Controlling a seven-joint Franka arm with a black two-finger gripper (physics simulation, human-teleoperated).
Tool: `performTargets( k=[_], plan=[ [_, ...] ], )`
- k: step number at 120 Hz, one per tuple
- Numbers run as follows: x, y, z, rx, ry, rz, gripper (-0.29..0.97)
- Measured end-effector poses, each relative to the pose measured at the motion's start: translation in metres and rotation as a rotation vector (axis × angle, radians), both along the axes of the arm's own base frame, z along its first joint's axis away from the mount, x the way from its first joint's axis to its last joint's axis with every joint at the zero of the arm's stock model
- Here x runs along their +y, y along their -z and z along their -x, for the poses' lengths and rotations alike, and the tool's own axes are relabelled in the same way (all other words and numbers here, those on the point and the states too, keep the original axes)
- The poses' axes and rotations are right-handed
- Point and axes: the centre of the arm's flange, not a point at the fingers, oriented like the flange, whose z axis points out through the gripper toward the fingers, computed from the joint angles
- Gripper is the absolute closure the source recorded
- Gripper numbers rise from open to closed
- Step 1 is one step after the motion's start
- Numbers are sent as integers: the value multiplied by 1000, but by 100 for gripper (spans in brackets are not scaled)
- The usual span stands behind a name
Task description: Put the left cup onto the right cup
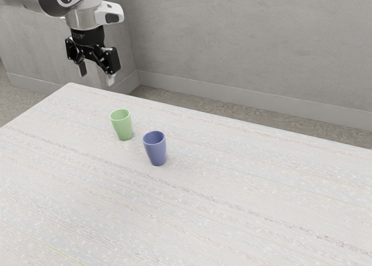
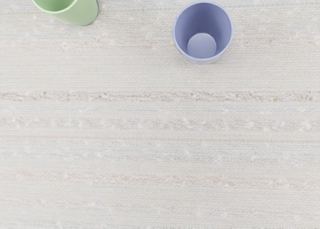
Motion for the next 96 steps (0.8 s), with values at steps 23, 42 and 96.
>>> performTargets(
  k=[23, 42, 96],
  plan=[
    [0, 2, -1, 2, 11, -4, 0],
    [-1, 7, -9, -4, 28, -36, 0],
    [5, 53, -56, 2, 66, -50, 0]
  ],
)
